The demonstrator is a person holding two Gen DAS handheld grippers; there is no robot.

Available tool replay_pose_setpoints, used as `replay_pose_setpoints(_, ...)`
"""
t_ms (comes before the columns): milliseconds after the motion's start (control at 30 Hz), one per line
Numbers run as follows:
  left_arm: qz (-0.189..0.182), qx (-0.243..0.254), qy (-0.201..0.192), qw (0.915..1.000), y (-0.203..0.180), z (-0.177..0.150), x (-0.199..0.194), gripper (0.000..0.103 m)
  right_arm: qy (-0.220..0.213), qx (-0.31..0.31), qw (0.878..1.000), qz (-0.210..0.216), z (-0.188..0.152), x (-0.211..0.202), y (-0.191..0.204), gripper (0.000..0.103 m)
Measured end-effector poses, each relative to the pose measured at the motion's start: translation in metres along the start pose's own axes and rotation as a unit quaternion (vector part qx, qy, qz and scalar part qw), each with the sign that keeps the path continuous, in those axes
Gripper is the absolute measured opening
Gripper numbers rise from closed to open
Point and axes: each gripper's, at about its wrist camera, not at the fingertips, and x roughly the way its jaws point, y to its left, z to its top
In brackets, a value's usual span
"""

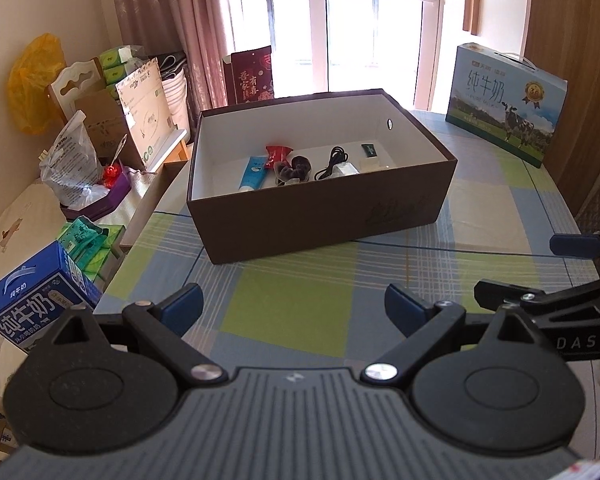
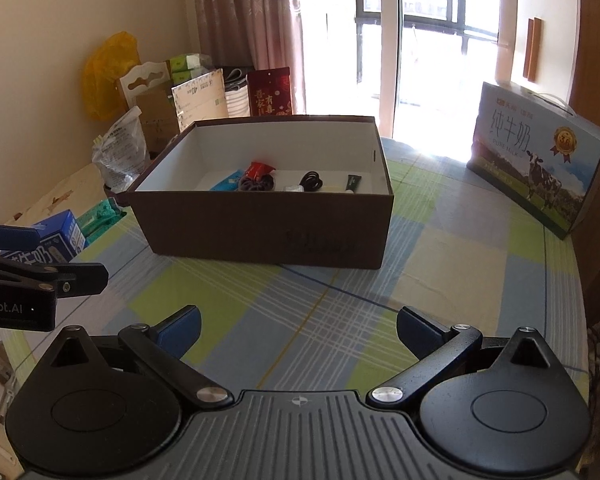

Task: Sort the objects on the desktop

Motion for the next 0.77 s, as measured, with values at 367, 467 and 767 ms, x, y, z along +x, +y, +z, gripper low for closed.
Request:
replay_pose_setpoints(367, -0.002, -0.002, 0.016, 0.9999, 0.001, -0.012, 0.005, 0.096, 0.016, 0.004, 1.0, -0.002, -0.012, 0.003, 0.003, 0.101)
replay_pose_setpoints(467, -0.003, -0.004, 0.017, 0.9998, 0.002, -0.013, 0.005, 0.096, 0.016, 0.004, 1.0, -0.003, -0.011, 0.004, 0.003, 0.101)
replay_pose_setpoints(767, -0.005, -0.007, 0.016, 0.9998, 0.008, -0.013, 0.007, 0.1, 0.016, 0.003, 1.0, -0.005, -0.011, 0.006, 0.007, 0.101)
